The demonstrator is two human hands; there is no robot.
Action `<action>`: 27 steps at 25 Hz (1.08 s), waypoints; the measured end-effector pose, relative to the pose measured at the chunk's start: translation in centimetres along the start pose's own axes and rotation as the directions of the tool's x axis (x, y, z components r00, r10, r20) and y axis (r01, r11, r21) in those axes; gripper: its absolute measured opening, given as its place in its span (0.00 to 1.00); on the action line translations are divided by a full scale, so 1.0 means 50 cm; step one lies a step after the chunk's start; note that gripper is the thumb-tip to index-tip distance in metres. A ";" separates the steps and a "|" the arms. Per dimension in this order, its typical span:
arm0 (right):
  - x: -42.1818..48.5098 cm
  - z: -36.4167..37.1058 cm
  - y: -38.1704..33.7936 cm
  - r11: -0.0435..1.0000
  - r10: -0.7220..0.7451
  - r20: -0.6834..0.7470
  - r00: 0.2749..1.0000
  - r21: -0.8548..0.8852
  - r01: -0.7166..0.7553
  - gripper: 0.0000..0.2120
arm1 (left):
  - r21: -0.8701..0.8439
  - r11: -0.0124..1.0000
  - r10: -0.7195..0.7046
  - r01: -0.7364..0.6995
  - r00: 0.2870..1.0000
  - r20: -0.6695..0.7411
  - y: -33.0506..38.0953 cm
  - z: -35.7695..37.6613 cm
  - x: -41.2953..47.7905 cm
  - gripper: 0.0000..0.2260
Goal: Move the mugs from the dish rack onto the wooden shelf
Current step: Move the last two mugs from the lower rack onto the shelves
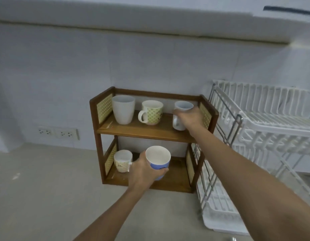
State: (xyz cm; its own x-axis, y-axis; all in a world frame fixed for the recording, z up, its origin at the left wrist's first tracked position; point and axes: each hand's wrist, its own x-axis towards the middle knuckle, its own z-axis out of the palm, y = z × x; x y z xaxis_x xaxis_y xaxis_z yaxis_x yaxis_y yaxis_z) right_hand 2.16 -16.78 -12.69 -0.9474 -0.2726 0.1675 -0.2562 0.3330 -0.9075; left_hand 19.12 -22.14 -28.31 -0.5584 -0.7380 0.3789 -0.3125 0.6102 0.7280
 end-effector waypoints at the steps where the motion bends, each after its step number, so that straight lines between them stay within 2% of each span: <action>1: 0.007 0.006 0.002 1.000 0.004 0.000 1.000 -0.002 -0.004 0.30 | -0.004 1.000 0.004 -0.004 1.000 0.008 -0.002 0.006 0.004 0.41; 8: 0.037 0.033 0.018 0.999 0.028 -0.009 1.000 -0.043 -0.029 0.32 | 0.010 0.999 0.035 -0.036 0.998 0.055 -0.013 0.022 0.017 0.41; 15: 0.042 0.038 0.016 0.999 0.008 0.006 1.000 -0.047 -0.008 0.22 | -0.039 0.999 0.028 -0.025 0.997 0.078 -0.019 0.032 0.021 0.41; 16: 0.029 0.038 0.017 0.999 -0.018 0.005 1.000 -0.049 0.018 0.24 | -0.038 0.999 0.018 -0.016 0.997 0.077 -0.020 0.034 0.022 0.41; 18: -0.021 0.033 0.033 0.983 -0.169 -0.046 0.985 -0.086 0.165 0.29 | -0.023 1.000 -0.008 0.010 0.997 0.080 -0.020 0.036 0.022 0.41; 20: -0.105 0.024 0.077 0.917 -0.388 -0.114 0.914 -0.150 0.370 0.28 | -0.004 0.999 -0.041 0.042 0.996 0.079 -0.020 0.040 0.023 0.41; 22: -0.206 0.020 0.160 0.859 -0.504 -0.129 0.854 -0.183 0.479 0.23 | 0.009 0.997 -0.079 0.078 0.994 0.078 -0.022 0.051 0.026 0.41; 24: -0.309 0.022 0.267 0.886 -0.452 -0.062 0.890 -0.150 0.439 0.20 | 0.015 0.994 -0.106 0.105 0.992 0.070 -0.022 0.068 0.021 0.41; 26: -0.381 0.032 0.363 0.942 -0.291 0.067 0.954 -0.153 0.298 0.20 | 0.007 0.994 -0.108 0.107 0.993 0.050 -0.020 0.084 0.016 0.41; 27: -0.399 0.041 0.407 0.949 -0.197 0.140 0.970 -0.222 0.224 0.21 | 0.001 0.995 -0.098 0.098 0.994 0.042 -0.019 0.094 0.016 0.41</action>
State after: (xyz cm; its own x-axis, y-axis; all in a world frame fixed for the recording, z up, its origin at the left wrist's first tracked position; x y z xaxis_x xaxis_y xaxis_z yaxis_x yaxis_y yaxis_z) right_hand 16.23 -6.40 -35.29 -0.8422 -0.4561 0.2874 -0.4983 0.4551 -0.7380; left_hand 15.39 -21.96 -31.38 -0.5565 -0.7817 0.2814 -0.3665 0.5350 0.7613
